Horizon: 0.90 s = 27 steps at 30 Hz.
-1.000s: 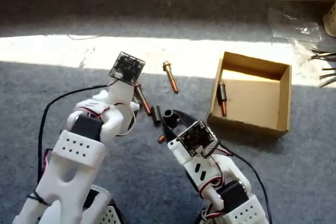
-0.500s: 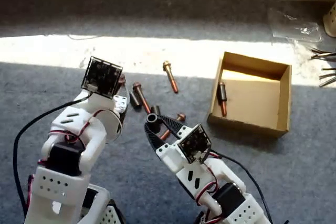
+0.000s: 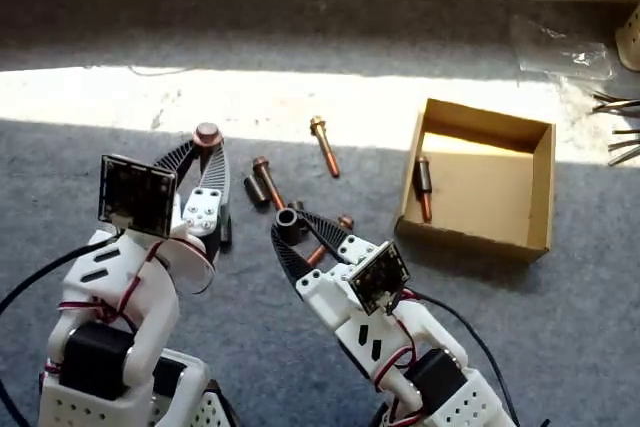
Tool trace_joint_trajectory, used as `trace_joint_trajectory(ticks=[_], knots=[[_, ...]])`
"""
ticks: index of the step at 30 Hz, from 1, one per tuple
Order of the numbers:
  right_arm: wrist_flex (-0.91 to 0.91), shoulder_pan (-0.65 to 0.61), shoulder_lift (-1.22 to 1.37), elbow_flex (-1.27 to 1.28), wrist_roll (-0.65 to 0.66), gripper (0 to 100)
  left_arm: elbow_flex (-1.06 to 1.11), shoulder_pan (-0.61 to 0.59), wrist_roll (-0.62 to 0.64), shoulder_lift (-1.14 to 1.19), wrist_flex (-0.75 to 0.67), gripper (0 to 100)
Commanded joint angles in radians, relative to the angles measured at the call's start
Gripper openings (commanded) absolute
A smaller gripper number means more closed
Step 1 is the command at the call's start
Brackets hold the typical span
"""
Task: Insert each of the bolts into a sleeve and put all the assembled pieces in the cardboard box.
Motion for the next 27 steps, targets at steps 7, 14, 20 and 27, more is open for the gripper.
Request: trace_joint_trajectory(ticks=[7, 14, 20, 27], knots=[[-0.038, -0.008, -0.008, 0.151, -0.012, 0.5, -0.013, 0.176, 0.012, -0.019, -0.186, 1], [-0.035, -0.005, -0.008, 0.151, -0.109, 0.5, -0.013, 0.236, 0.127, -0.018, -0.244, 1], [-0.036, -0.002, -0.008, 0.151, -0.097, 0.5, 0.042, 0.259, 0.180, -0.025, -0.293, 1], [-0.036, -0.002, -0.008, 0.151, 0.068, 0.5, 0.110, 0.280, 0.224, -0.027, -0.361, 1]])
